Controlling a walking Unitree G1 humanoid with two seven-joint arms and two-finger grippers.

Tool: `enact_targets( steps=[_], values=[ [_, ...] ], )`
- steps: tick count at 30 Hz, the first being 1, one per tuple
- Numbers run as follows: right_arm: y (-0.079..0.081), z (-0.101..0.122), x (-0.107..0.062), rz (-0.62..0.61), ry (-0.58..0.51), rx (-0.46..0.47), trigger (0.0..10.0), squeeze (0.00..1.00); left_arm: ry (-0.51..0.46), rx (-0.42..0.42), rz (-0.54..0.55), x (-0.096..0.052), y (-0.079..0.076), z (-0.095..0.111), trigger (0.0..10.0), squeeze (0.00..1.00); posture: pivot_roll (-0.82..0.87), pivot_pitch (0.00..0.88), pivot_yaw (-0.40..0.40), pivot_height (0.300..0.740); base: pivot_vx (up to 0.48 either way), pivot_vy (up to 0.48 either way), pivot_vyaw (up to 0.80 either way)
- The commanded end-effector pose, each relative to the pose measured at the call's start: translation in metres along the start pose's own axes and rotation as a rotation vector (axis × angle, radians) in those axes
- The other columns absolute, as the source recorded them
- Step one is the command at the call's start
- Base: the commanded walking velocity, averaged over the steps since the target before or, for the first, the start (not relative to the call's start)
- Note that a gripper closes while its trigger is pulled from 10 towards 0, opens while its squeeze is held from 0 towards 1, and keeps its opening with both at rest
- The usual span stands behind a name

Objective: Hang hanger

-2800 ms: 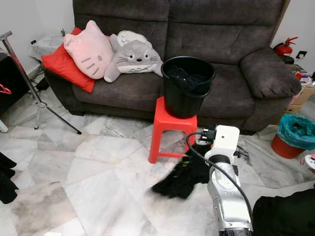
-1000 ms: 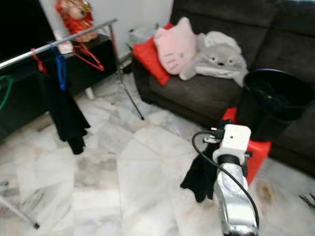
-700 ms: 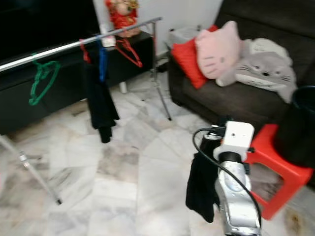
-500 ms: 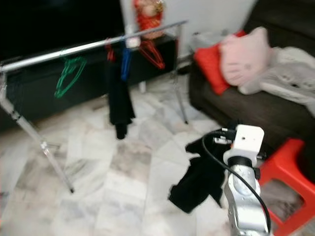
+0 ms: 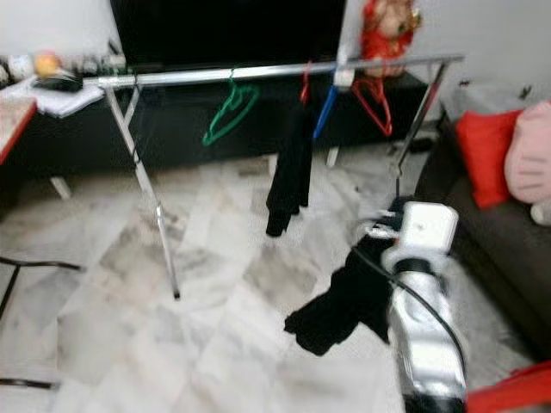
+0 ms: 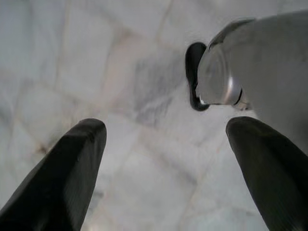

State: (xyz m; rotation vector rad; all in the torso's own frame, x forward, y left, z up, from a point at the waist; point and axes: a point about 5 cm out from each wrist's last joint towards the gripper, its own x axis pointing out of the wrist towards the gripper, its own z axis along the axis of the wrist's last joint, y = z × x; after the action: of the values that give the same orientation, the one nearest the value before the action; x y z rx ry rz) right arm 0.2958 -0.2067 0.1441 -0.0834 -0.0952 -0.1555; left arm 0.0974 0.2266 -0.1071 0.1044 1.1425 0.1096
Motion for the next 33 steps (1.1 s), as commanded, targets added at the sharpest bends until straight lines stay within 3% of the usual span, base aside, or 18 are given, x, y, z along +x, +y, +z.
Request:
enact_targets(
  steps=[1, 6, 20, 23, 27, 33],
  values=[
    [-0.009, 0.002, 0.0, -0.017, -0.012, -0.002, 10.0, 0.0, -0.021, -0.023, -0.015, 0.001, -0.008, 0.005, 10.0, 0.0, -0.11, 0.0, -0.075, 0.74, 0.0, 0.0, 0.0],
    [-0.009, 0.003, -0.004, -0.023, -0.021, 0.025, 10.0, 0.0, 0.011, 0.005, -0.018, 0.001, -0.009, 0.0, 10.0, 0.0, -0.13, 0.0, -0.055, 0.74, 0.0, 0.0, 0.0],
    [-0.007, -0.003, -0.005, -0.012, -0.006, 0.032, 10.0, 0.0, -0.01, 0.001, -0.008, 0.001, -0.006, 0.002, 10.0, 0.0, -0.13, 0.0, -0.03, 0.74, 0.0, 0.0, 0.0],
    [-0.011, 0.005, -0.002, -0.022, -0.025, 0.021, 10.0, 0.0, -0.102, 0.085, -0.037, 0.007, -0.013, 0.048, 10.0, 0.0, -0.14, 0.0, 0.01, 0.74, 0.0, 0.0, 0.0],
    [-0.009, 0.01, 0.002, -0.021, -0.047, 0.02, 10.0, 0.0, -0.113, 0.117, -0.034, 0.007, -0.008, 0.054, 10.0, 0.0, -0.13, 0.0, 0.015, 0.74, 0.0, 0.0, 0.0],
    [0.006, -0.002, 0.005, -0.028, -0.014, 0.026, 10.0, 0.0, -0.115, 0.052, 0.018, 0.007, 0.007, 0.058, 10.0, 0.0, -0.05, 0.0, -0.112, 0.74, 0.0, 0.0, 0.0]
  ],
)
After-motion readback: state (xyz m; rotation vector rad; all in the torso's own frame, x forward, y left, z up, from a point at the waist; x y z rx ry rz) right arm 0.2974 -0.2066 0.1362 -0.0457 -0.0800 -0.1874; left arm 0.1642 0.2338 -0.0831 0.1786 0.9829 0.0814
